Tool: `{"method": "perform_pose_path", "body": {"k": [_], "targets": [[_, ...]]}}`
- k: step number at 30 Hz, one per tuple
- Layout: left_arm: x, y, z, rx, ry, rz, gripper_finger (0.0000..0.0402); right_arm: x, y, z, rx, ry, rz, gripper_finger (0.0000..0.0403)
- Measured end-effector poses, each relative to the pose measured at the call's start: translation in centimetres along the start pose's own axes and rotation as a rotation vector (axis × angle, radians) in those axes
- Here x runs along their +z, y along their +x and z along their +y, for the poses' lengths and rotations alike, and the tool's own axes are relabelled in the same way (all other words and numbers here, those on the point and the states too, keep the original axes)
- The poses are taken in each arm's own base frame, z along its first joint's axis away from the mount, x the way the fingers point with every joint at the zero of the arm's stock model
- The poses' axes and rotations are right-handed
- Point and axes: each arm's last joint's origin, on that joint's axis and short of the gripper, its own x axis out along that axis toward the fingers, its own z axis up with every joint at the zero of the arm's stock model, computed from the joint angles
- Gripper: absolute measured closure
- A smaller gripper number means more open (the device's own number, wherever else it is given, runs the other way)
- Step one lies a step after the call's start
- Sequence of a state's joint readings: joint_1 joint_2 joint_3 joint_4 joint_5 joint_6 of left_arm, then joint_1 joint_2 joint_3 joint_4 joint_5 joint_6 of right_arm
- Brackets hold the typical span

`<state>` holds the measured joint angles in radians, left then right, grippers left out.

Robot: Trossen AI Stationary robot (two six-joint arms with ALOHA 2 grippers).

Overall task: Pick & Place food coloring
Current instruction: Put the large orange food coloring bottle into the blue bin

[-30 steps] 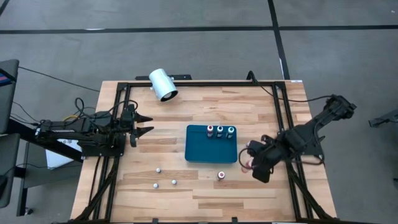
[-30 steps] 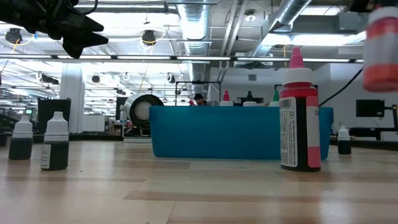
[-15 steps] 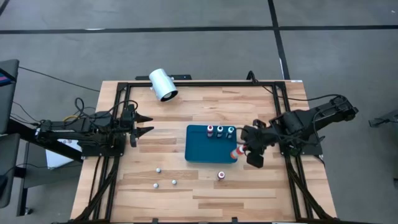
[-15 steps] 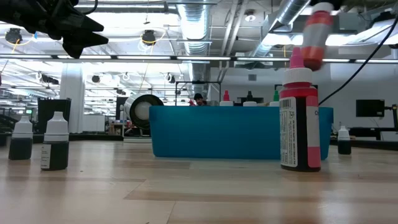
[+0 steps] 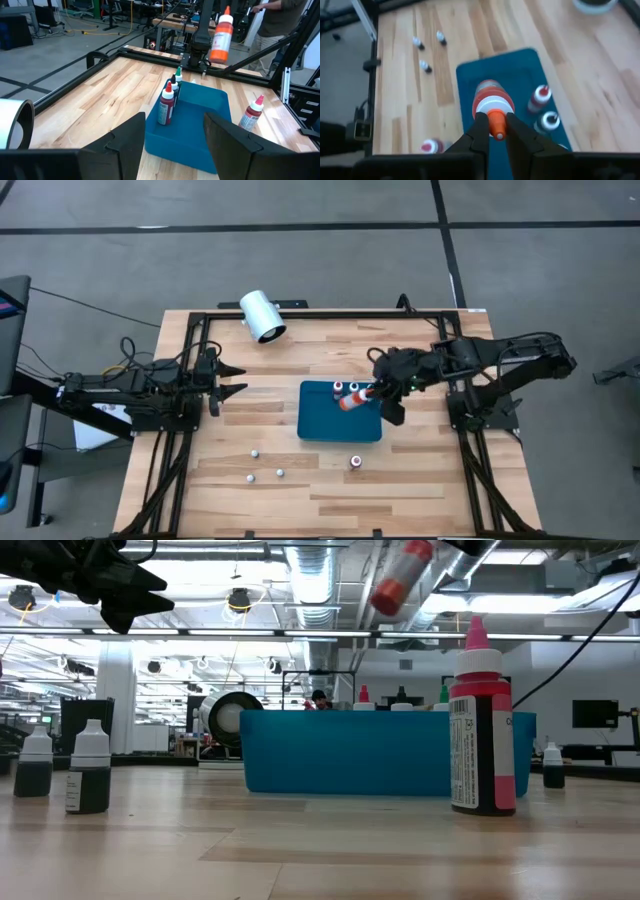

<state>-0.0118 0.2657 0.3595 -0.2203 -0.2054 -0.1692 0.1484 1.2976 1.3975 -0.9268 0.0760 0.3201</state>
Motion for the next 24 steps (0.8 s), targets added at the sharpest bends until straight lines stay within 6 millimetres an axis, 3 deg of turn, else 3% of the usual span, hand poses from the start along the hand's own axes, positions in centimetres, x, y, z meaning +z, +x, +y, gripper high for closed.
{"method": "perform_pose_path", "body": {"k": [11, 19, 24], "targets": [[0.0, 0.0, 0.0, 0.0, 0.0, 0.0, 0.0209, 1.5, 0.0, -0.6, 0.009, -0.011, -0.131, 0.0369], [-0.1, 0.0, 0.0, 0.002, 0.003, 0.013, 0.0209, 2.5, 4.1, -0.2, -0.013, -0.051, -0.052, 0.0367], [-0.2, 0.1, 0.0, 0.003, 0.002, 0.02, 0.0209, 4.7, 6.7, 0.1, -0.034, -0.12, 0.008, 0.0365]]}}
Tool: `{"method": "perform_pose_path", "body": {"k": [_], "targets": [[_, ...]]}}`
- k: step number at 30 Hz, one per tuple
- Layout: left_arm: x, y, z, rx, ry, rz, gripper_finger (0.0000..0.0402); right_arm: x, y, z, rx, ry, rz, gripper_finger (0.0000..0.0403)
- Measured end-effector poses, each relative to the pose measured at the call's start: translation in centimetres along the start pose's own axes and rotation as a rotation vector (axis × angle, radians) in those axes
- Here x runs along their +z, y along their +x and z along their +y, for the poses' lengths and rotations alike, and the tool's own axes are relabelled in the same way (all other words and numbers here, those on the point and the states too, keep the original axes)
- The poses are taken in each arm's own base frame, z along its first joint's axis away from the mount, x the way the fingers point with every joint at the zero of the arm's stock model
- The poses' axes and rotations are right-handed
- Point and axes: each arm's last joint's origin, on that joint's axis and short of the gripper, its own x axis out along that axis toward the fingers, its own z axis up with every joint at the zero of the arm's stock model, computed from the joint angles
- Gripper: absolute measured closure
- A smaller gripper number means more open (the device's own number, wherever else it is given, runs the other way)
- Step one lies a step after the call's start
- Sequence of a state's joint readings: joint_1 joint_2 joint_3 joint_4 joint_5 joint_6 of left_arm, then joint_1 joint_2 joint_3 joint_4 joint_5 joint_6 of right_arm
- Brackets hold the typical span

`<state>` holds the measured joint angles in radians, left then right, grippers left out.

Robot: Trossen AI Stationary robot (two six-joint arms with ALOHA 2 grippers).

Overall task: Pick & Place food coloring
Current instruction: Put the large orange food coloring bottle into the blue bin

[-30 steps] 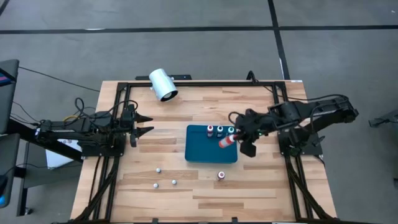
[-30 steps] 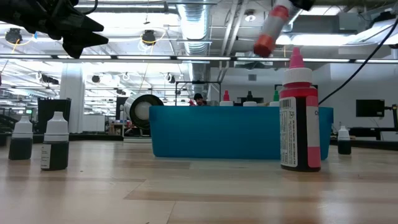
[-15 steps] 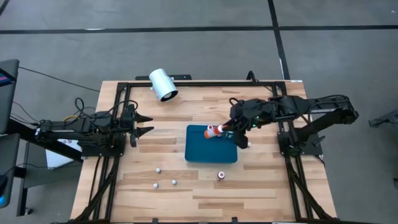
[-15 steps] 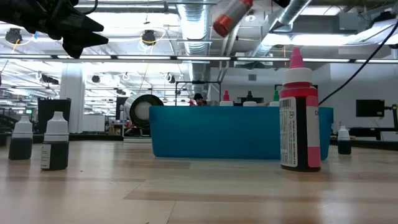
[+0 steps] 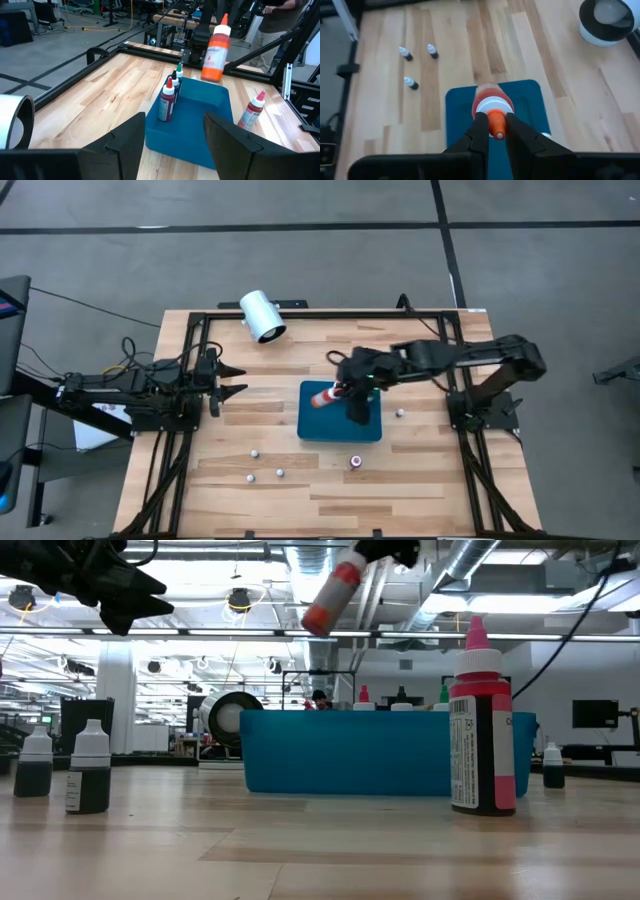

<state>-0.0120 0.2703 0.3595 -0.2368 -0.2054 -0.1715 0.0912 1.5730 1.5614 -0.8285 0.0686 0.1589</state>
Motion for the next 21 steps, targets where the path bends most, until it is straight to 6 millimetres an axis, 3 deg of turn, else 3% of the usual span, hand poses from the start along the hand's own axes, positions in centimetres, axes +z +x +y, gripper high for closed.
{"method": "perform_pose_path", "body": {"k": [9, 21], "targets": [[-0.1, 0.0, 0.0, -0.011, 0.002, 0.01, 0.0209, 3.3, 3.6, -1.2, -0.052, -0.088, 0.192, 0.0364], [-0.2, 0.0, 0.0, -0.017, 0.017, 0.021, 0.0209, 3.4, 7.2, -4.4, -0.106, -0.078, 0.38, 0.0363]]}}
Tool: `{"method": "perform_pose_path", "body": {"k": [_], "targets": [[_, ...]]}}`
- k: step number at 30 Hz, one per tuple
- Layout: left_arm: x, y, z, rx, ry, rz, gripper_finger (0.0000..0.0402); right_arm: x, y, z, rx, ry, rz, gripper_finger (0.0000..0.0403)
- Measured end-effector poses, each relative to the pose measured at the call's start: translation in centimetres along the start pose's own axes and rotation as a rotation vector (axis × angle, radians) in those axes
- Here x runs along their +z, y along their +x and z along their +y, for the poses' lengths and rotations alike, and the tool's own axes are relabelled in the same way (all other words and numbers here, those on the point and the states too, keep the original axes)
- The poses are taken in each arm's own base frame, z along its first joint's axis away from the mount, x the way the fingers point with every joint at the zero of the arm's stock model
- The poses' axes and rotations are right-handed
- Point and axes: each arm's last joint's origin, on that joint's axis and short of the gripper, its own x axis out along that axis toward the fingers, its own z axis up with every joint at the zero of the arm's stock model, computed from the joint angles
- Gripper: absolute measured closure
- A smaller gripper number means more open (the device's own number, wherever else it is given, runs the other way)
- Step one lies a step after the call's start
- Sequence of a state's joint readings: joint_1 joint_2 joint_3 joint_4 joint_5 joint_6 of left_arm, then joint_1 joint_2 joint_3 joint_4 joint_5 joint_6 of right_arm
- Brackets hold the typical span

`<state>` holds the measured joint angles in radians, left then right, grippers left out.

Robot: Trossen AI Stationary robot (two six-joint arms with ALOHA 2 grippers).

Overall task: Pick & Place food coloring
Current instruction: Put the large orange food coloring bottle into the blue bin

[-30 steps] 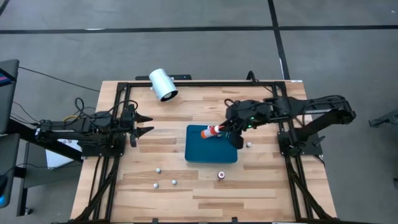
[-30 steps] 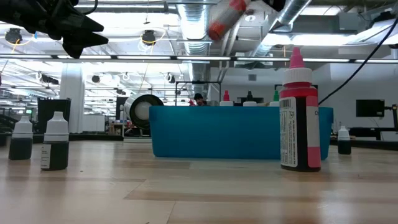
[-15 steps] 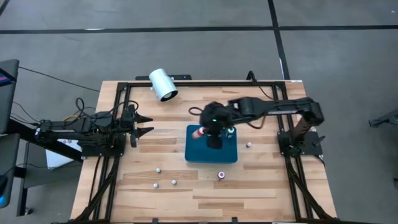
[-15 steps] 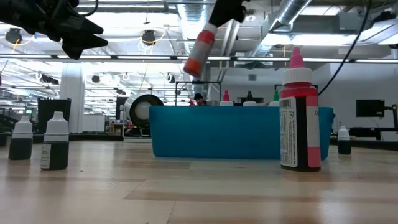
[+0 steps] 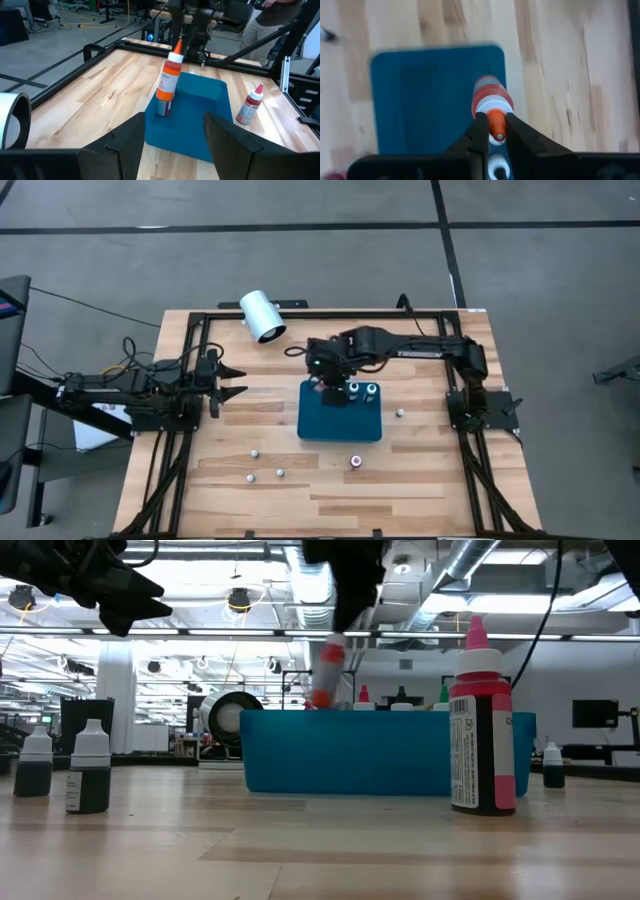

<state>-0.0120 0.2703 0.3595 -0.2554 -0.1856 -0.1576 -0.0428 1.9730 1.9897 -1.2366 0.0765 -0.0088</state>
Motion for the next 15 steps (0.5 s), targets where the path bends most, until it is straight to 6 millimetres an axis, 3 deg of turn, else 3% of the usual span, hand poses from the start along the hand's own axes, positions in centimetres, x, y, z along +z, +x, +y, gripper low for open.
{"method": "perform_pose_path", "body": {"k": [10, 15], "targets": [[0.3, 0.0, -0.3, -0.106, 0.061, -0.025, 0.0209, 0.1, 1.2, -0.9, -0.007, 0.017, 0.034, 0.0365], [-1.4, 0.7, -0.2, -0.111, 0.043, -0.067, 0.0209, 0.1, 2.1, -0.6, -0.005, -0.007, 0.062, 0.036]]}}
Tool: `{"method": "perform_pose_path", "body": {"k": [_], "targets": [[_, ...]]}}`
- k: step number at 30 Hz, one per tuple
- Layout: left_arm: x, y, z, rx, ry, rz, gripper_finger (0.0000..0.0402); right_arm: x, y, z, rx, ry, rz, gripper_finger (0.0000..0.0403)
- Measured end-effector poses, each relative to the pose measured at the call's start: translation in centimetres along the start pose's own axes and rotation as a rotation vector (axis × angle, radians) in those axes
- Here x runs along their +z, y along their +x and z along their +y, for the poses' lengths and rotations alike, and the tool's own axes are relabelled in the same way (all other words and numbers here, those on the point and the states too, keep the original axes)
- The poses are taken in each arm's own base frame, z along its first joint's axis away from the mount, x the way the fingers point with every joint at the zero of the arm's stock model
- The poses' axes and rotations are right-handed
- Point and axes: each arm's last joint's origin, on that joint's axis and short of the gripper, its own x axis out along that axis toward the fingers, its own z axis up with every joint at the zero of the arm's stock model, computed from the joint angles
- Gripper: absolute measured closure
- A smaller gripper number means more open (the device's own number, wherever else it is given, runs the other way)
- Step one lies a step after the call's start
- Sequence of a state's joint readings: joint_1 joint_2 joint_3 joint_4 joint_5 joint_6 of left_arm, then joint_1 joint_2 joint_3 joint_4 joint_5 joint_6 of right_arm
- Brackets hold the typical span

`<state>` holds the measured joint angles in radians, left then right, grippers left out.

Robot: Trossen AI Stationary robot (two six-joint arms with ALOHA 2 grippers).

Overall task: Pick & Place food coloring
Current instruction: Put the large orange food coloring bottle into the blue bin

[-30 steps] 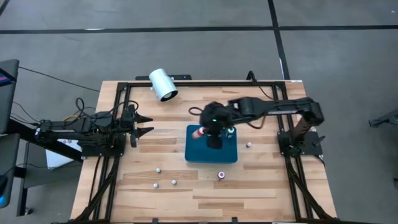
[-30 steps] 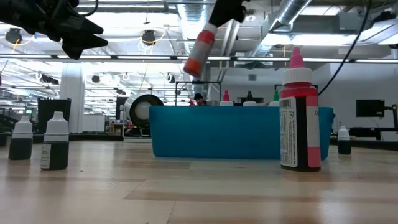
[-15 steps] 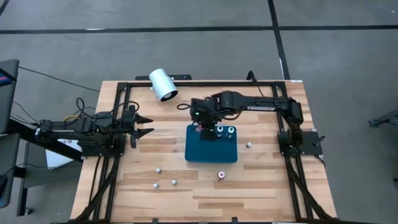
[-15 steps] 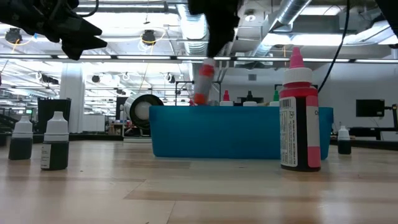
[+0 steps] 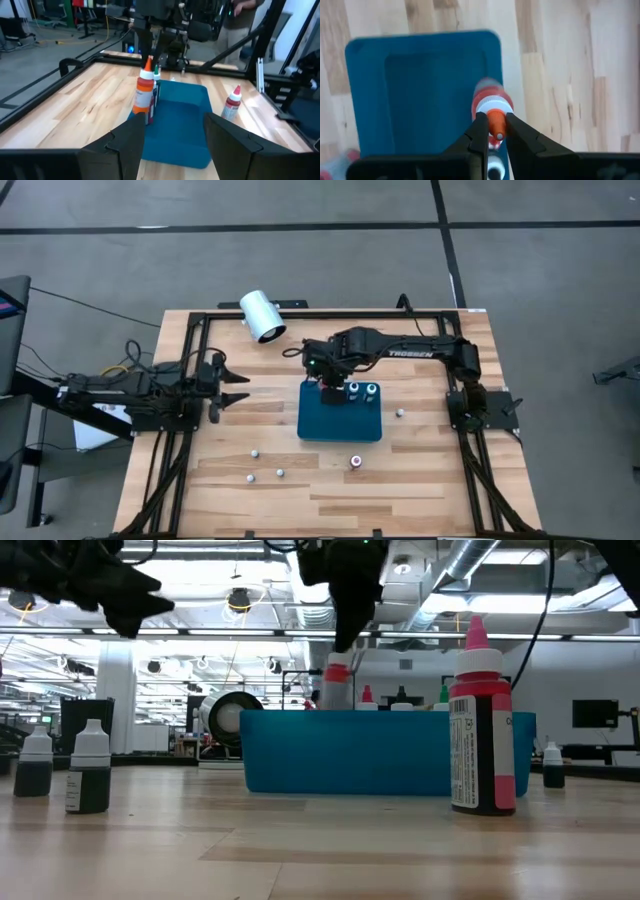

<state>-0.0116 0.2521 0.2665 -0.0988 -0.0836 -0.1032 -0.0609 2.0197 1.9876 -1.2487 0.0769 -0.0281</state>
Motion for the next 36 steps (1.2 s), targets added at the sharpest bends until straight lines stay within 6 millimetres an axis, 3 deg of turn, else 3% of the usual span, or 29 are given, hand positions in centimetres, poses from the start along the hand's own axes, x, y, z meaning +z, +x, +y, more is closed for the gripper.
{"method": "perform_pose_path", "body": {"k": [7, 11, 28, 36], "targets": [[-3.7, 0.6, 0.3, -0.02, -0.084, -0.092, 0.0209, 0.2, -0.1, 0.0, -0.001, -0.004, -0.022, 0.0363], [-4.8, 0.5, 0.4, -0.045, -0.103, -0.114, 0.0209, 0.2, -0.1, 0.0, -0.001, -0.004, -0.023, 0.0361], [-5.1, 0.3, 0.4, -0.041, -0.092, -0.127, 0.0209, 0.5, -0.1, 0.4, 0.006, 0.013, -0.056, 0.0362], [-5.3, 0.4, 0.5, -0.038, -0.104, -0.105, 0.0209, -0.1, 1.7, 1.0, 0.006, 0.009, -0.016, 0.0361]]}}
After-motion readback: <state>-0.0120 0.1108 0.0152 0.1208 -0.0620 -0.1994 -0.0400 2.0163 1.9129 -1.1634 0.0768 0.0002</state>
